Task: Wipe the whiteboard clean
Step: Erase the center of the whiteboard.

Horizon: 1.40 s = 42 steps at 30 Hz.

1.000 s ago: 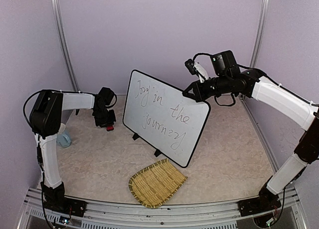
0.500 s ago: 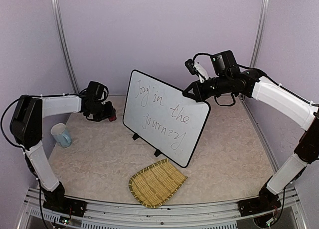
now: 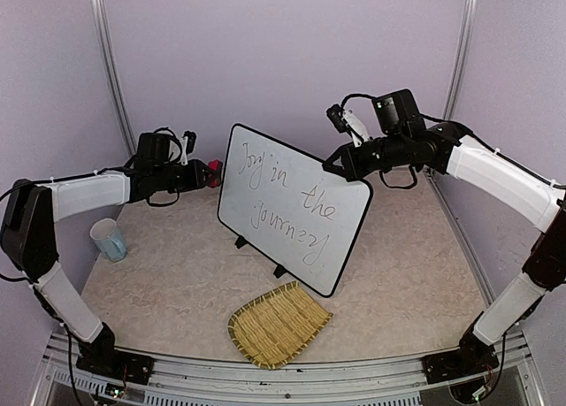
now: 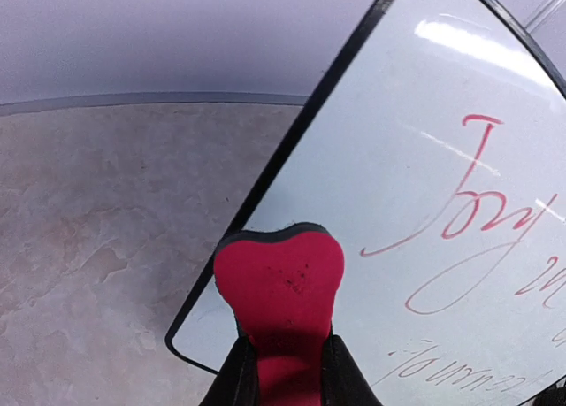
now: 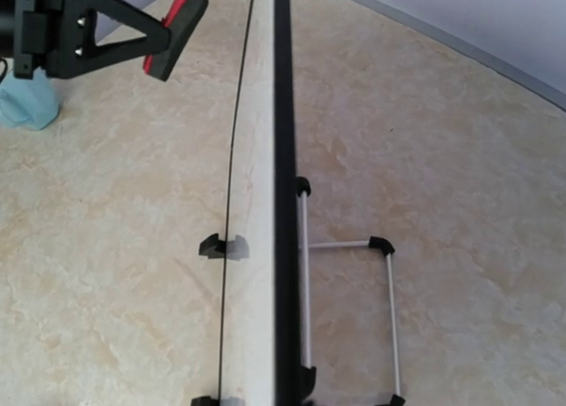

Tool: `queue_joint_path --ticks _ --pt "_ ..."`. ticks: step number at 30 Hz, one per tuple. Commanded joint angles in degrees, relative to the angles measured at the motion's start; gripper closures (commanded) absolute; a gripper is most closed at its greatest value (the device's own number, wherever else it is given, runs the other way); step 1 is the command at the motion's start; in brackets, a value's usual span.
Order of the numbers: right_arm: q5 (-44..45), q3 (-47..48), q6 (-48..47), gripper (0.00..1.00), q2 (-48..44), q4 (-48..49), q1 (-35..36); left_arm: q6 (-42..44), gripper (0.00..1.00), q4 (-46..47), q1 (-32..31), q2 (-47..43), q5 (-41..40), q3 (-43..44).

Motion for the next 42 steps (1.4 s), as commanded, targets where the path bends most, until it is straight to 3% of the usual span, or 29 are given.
queue_joint_path --ticks 1,10,26,42 --pt "3.10 0.15 -2.10 1.00 -0.56 -4.03 1.32 4.05 0.85 5.25 -1.40 -1.34 6.39 0.64" --pt "3.25 0.28 -2.43 1.00 -0.96 -4.31 1.92 5.81 0.84 8.95 -2.70 -2.53 6.32 0.42" --pt "2.98 0.66 -2.80 1.00 -0.94 -4.40 2.21 9.27 0.84 0.77 -6.11 6.49 3.36 15.30" --pt "2.37 -0.18 -3.68 1.00 -1.00 -3.87 2.38 8.87 0.86 2.55 -5.50 9.70 3.70 12.18"
